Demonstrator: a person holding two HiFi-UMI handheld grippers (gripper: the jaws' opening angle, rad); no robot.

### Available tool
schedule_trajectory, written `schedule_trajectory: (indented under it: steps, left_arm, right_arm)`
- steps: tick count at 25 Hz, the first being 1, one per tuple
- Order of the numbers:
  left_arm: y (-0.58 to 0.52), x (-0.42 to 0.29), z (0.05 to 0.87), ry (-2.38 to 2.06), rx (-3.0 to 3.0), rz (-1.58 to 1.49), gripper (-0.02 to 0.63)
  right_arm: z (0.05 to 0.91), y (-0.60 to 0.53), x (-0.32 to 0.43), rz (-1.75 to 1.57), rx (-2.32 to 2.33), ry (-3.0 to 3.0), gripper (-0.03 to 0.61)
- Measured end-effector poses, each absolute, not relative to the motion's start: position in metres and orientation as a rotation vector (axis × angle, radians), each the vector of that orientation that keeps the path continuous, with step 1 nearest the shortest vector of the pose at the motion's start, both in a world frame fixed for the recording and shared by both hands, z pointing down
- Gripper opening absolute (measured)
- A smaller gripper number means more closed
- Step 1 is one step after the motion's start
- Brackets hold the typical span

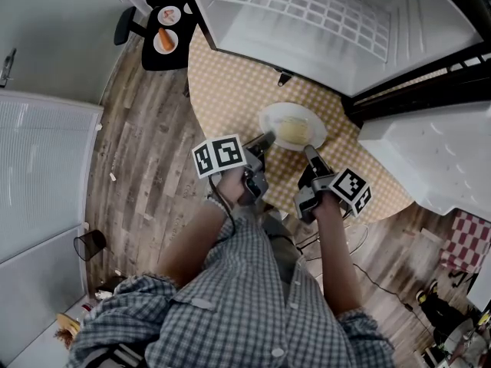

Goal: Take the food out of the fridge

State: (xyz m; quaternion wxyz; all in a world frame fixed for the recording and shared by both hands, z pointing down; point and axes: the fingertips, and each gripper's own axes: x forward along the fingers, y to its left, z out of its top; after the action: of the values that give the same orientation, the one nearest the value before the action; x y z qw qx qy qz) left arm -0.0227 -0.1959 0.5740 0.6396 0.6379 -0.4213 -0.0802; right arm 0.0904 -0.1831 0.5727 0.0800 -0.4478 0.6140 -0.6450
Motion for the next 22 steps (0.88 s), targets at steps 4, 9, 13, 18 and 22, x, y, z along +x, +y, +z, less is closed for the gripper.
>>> schedule_trajectory:
  steps: [4,9,13,18,22]
  left_arm:
    - [-0.193,-0.024,0.588,-0.978,1.443,-0.119,0.049]
    - [-0.189,-0.025,0.6,-0.995,1.441,-0.029,0.054]
    - [-0.188,-0.024,0.602,-0.992,1.448,-0.009,0.055]
    - [-0.187,-0.022,0.601,-0.984,1.454,-0.004,0.058]
    - [-0.183,-0.023,0.598,-0.994,1.462,0.002,0.097]
  right_arm:
    - [0.585,-0.181,0.089,-1.969,-1.37,1.849,0.031]
    - [0.597,-0.177,0.087,-2.031,-1.379,1.861,0.031]
    - [0.601,-0.175,0.088,-2.044,-1.394,1.831,0.031]
    - [0.598,-0.175,0.09,-2.025,-1.384,1.808,0.031]
    - [0.595,-0.171,0.093,-2.002,-1.378,1.805,0.032]
